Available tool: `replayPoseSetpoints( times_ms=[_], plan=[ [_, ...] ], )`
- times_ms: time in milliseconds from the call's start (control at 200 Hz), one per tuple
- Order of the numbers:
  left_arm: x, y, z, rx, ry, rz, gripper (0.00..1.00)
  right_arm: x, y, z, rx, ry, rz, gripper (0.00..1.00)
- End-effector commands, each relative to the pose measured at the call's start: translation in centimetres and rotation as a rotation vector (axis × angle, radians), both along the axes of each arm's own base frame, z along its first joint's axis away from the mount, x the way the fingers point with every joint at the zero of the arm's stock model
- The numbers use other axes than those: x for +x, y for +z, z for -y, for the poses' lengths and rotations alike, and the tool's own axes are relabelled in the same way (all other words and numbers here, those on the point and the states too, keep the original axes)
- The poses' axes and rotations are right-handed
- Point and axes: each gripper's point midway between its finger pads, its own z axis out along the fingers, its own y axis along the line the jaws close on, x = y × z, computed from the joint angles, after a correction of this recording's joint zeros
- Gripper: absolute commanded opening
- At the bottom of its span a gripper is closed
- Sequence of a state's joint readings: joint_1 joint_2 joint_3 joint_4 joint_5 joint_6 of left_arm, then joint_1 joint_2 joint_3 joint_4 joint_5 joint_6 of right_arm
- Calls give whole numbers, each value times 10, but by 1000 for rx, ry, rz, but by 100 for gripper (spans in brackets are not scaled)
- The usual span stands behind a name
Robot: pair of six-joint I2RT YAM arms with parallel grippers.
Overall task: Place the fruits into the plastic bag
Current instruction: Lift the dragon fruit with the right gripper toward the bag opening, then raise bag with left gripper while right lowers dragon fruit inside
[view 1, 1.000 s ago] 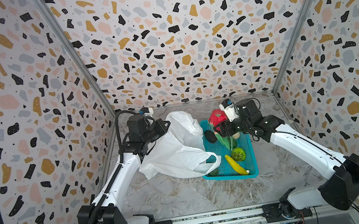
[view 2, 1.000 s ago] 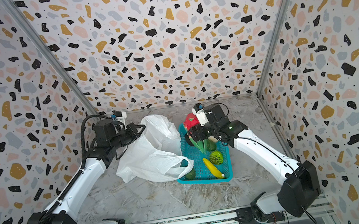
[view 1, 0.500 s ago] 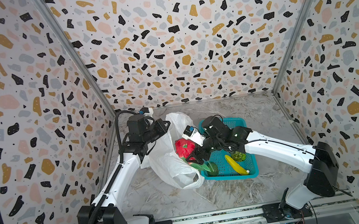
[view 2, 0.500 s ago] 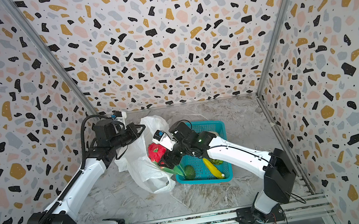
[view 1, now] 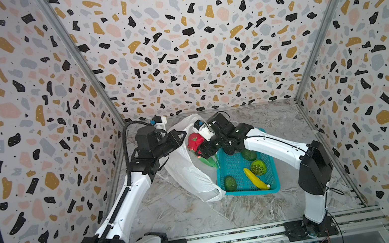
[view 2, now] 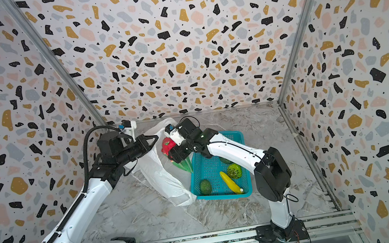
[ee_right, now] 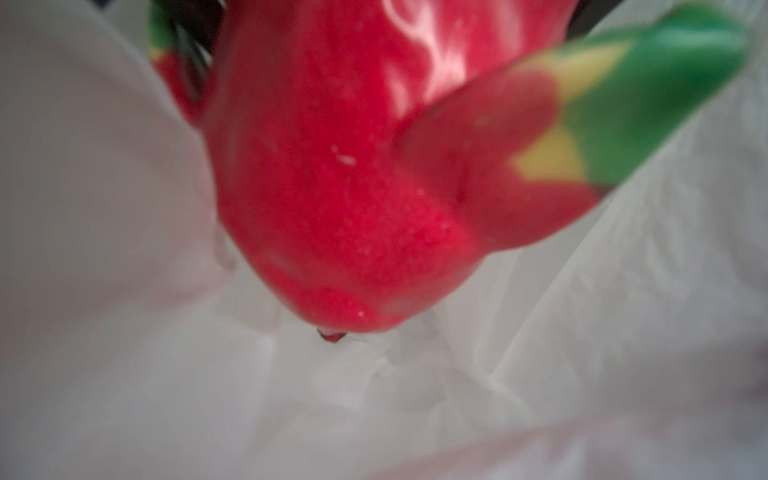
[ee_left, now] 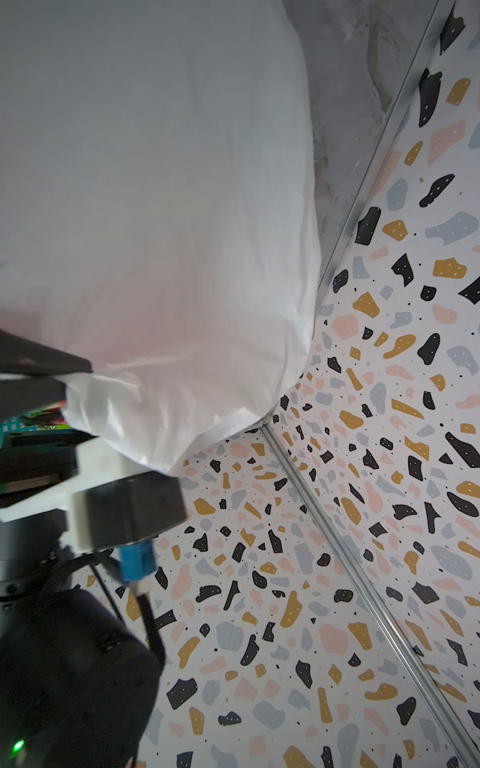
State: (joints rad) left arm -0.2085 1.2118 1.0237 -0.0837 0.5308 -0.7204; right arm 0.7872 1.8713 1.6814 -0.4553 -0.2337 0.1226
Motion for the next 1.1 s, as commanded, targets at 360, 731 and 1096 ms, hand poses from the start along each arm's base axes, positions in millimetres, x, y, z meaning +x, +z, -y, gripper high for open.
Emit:
replayPoseSetpoints(
  times_ms=[360,731,1096],
  plan=[
    [-6,8,25,-79,-73,-3,0,-48,64,-31,246,240,-2,50],
    [-4,12,28,-105,-76,-2,0,-59,48,-61,381,306,-122,51],
    [-7,45,6,-24,40,57,0,-22,-1,-44,346,89,-229,52]
  ],
)
